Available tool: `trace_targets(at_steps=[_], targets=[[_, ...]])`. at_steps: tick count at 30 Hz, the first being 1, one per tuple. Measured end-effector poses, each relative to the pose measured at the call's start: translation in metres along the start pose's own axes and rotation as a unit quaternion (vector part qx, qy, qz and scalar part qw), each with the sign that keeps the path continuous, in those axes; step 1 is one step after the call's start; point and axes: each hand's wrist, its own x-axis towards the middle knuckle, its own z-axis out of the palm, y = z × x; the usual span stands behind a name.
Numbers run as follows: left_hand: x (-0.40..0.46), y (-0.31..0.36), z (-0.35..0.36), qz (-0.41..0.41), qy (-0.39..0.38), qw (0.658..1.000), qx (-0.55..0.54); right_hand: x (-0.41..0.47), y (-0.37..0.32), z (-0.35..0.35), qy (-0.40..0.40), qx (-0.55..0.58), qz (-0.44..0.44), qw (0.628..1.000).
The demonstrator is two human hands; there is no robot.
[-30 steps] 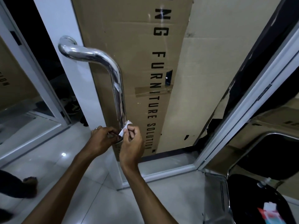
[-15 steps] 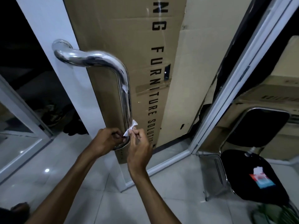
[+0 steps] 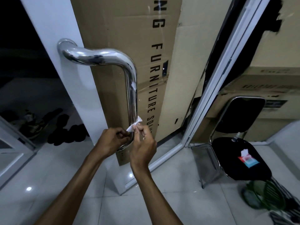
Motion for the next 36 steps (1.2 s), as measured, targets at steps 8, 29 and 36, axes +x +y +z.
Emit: trace_targets(at_steps=[8,29,36], targets=[[0.002,-0.004,-0.002,0.002,-0.001,1.000,-0.013,-0.004,-0.004,0.003,0.009,-0.025,0.019,0.999],[0.005,-0.007,0.001,0.019,-0.009,1.000,-0.004,0.004,-0.023,0.010,0.051,-0.031,0.006,0.998],[0.002,-0.004,0.001,0.012,0.002,1.000,-0.005,0.015,-0.047,0.009,0.076,-0.023,-0.004,0.997]])
